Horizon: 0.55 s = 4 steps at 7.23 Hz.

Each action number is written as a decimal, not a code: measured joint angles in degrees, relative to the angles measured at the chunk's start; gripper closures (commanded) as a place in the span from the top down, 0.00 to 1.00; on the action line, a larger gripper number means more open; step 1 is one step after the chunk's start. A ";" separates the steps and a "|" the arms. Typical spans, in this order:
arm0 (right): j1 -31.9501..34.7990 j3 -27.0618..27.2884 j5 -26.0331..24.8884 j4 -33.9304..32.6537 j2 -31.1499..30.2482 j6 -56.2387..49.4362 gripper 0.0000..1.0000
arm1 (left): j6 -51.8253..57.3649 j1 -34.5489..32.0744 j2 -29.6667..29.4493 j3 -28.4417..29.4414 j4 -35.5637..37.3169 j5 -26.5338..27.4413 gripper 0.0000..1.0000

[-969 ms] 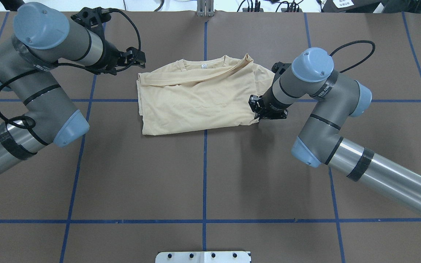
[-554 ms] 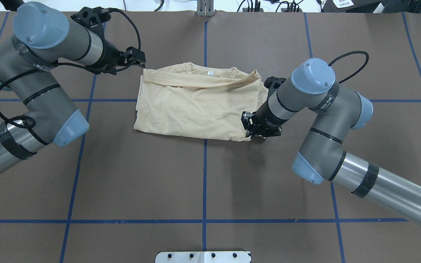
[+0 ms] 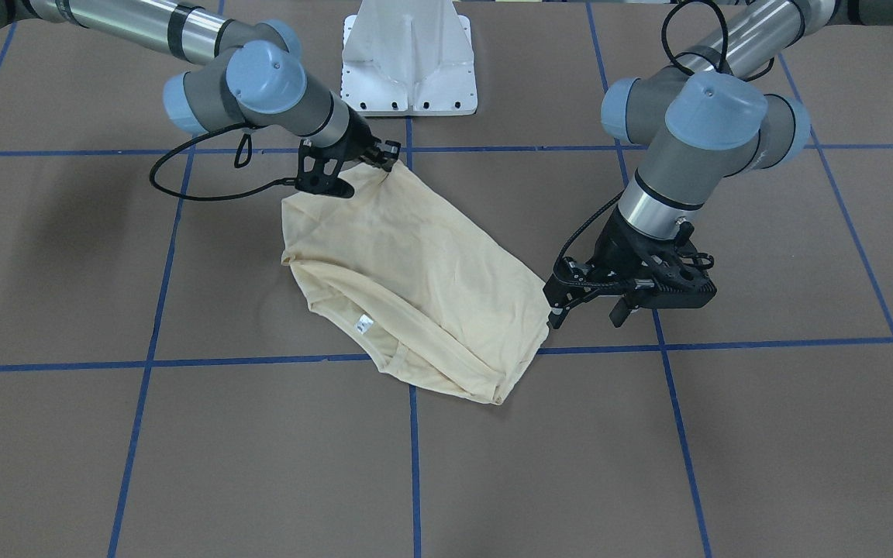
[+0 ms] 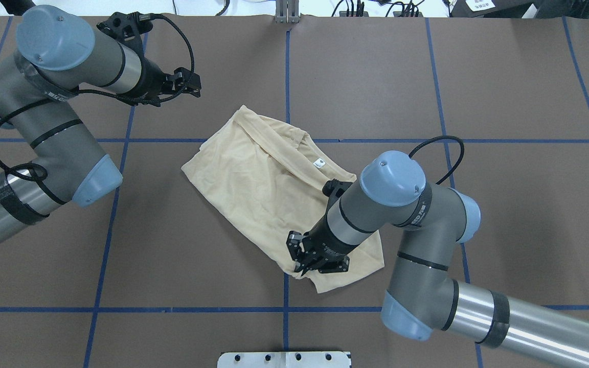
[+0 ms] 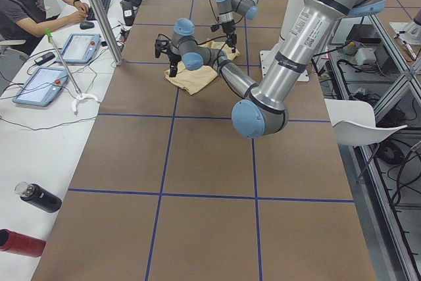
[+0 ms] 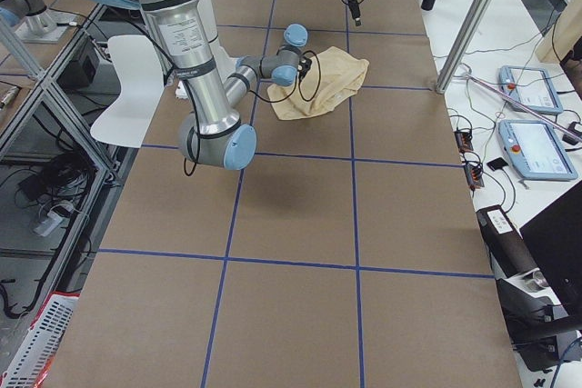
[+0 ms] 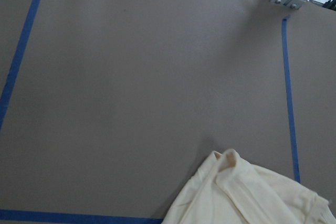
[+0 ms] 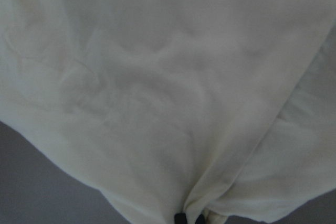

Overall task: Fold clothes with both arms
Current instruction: 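Drag the bundle toward the robot with the right gripper, turning it lengthwise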

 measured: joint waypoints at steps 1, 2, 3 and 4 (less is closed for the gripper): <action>-3.10 0.39 -0.17 0.00 1.88 2.92 0.00 | 0.00 0.00 0.23 -0.03 0.00 0.04 1.00; -5.65 0.23 -0.41 0.07 3.73 5.11 0.99 | 0.00 0.00 0.36 -0.07 0.00 0.06 1.00; -7.34 -0.03 -0.76 0.25 4.88 6.19 1.00 | 0.00 0.00 0.39 -0.08 -0.02 0.05 1.00; -8.36 -0.16 -1.73 0.47 5.38 6.48 1.00 | 0.00 0.00 0.47 -0.15 -0.05 0.01 1.00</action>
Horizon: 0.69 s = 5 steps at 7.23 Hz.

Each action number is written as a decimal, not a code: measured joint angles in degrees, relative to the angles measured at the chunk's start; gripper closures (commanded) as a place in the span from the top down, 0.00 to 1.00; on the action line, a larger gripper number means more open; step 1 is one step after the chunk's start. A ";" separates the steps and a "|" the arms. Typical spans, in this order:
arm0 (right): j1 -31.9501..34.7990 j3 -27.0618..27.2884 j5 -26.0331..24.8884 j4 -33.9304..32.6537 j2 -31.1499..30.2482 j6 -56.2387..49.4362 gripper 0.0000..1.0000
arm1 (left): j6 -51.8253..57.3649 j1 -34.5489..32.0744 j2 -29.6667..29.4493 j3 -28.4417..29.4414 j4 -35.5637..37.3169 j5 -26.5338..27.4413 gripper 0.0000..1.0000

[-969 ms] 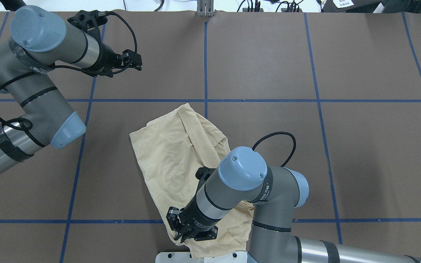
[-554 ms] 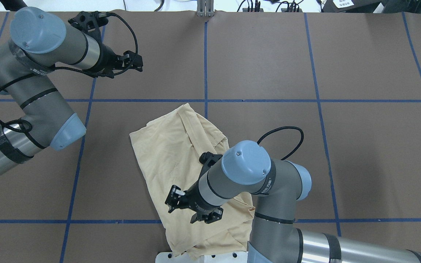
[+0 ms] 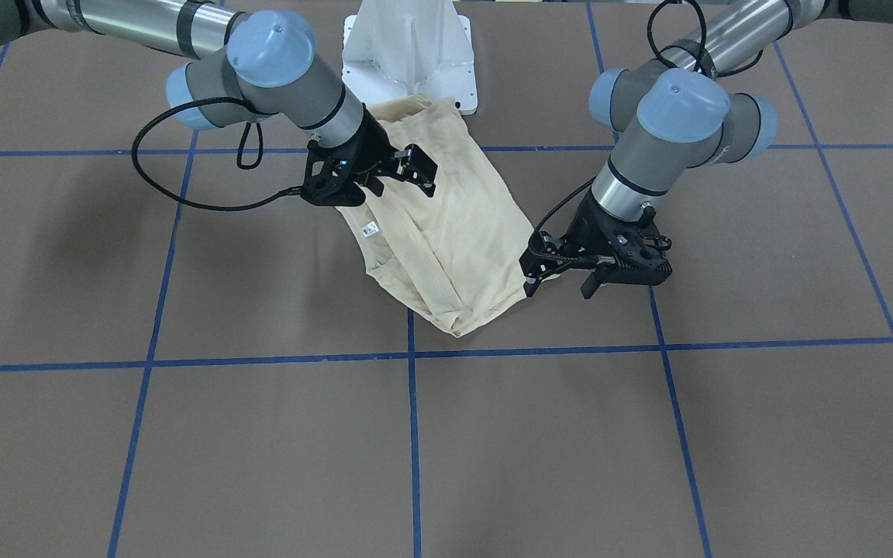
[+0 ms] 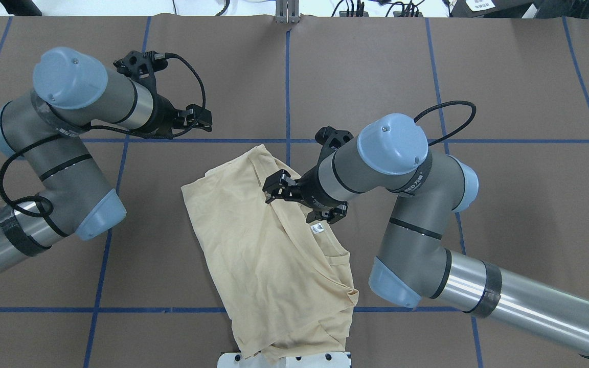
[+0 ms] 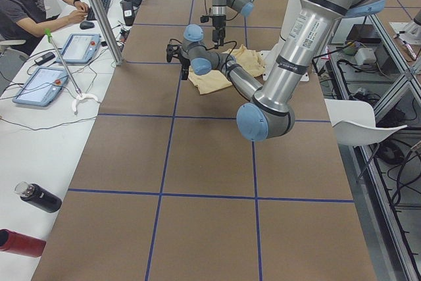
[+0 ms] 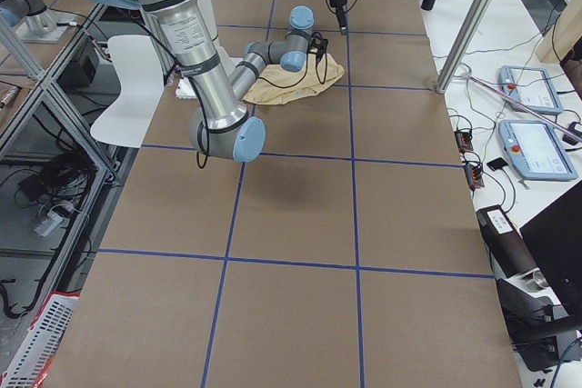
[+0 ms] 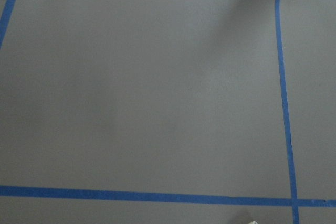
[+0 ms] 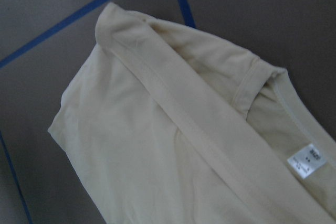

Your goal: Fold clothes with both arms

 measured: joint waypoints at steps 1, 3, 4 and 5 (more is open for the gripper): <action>2.36 -0.24 0.27 -0.04 -0.14 -1.42 1.00 | -1.53 1.55 2.35 -0.20 -4.11 -0.01 1.00; 4.72 -0.80 0.52 -0.05 -0.21 -2.84 1.00 | -2.98 3.74 4.38 0.54 -8.03 0.15 0.99; 5.25 -0.94 0.49 -0.02 -0.22 -3.06 1.00 | -3.08 4.37 4.41 1.57 -8.39 0.31 0.99; 5.57 -0.99 0.47 0.02 -0.22 -3.14 1.00 | -2.99 4.73 4.24 2.72 -8.52 0.43 0.99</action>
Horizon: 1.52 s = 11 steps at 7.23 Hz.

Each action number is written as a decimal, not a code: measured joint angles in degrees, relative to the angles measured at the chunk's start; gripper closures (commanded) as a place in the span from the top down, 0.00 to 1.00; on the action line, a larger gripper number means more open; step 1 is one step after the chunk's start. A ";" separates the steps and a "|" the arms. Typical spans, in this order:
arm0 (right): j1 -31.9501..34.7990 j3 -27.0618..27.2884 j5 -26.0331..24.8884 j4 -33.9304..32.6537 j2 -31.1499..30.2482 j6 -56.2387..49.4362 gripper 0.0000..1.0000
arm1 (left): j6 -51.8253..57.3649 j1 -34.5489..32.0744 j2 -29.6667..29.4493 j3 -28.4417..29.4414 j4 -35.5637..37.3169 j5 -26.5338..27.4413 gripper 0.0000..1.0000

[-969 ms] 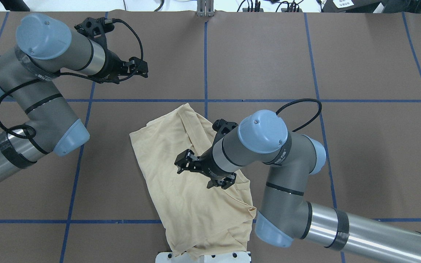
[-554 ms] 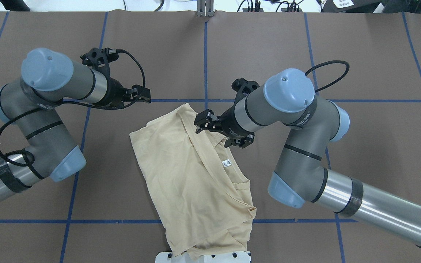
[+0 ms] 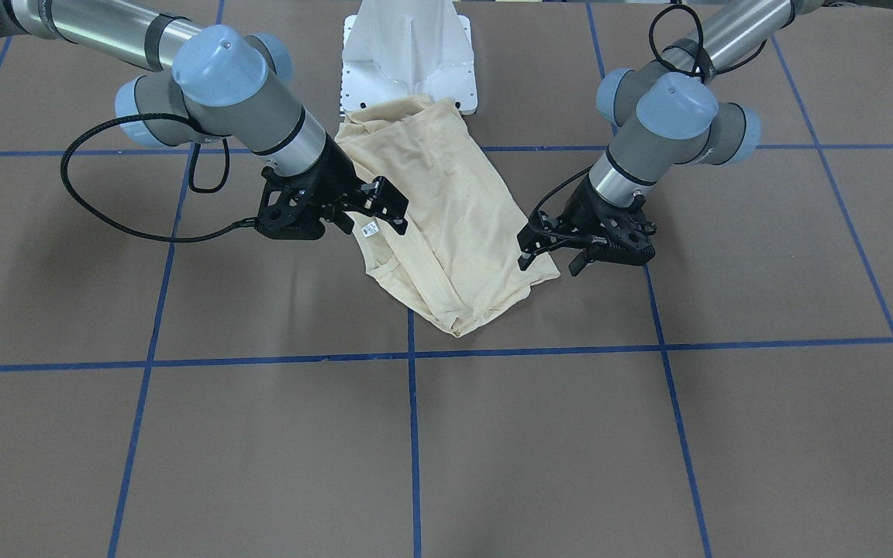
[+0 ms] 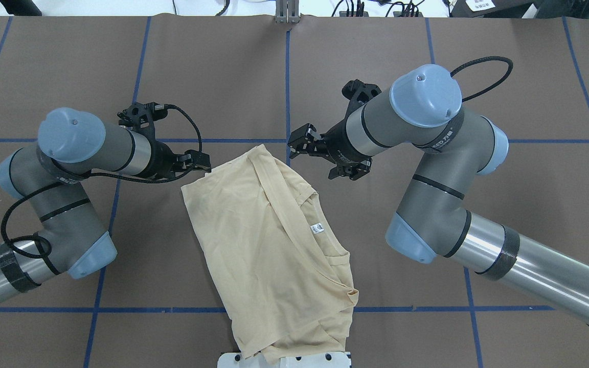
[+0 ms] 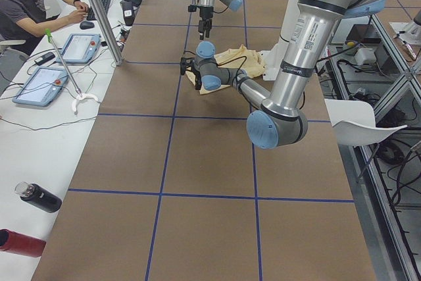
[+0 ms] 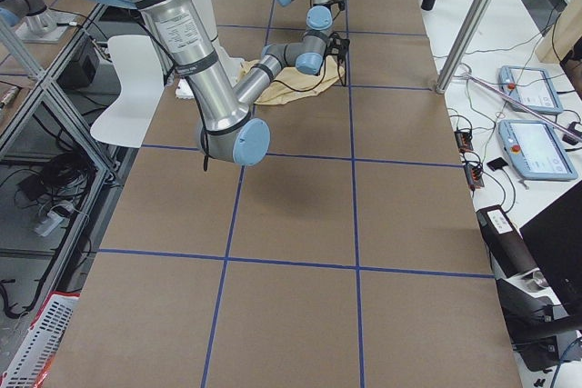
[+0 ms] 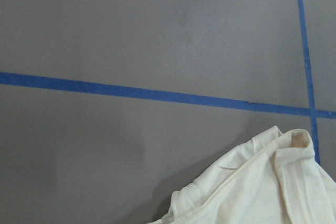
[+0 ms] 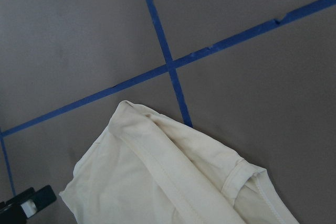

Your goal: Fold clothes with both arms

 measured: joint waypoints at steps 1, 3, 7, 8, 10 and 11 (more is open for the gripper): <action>0.16 0.00 -0.01 -0.02 0.00 -0.03 1.00 | 0.18 0.26 -0.13 0.91 -0.07 0.10 0.98; 0.29 -0.06 -0.07 -0.14 0.00 -0.04 1.00 | 0.35 0.82 -0.23 2.03 -0.17 0.23 0.92; 0.34 -0.07 -0.14 -0.30 -0.21 0.02 1.00 | 0.42 1.91 -0.11 2.64 -0.20 0.36 0.32; 0.38 -0.05 -0.17 -0.31 -0.24 0.04 1.00 | 0.58 2.09 -0.11 2.60 -0.21 0.37 0.13; 0.56 -0.02 -0.19 -0.32 -0.26 0.07 1.00 | 1.06 2.19 -0.18 2.36 -0.21 0.28 0.00; 0.64 -0.05 -0.19 -0.32 -0.26 0.15 1.00 | 1.11 2.19 -0.20 2.00 -0.19 0.07 0.00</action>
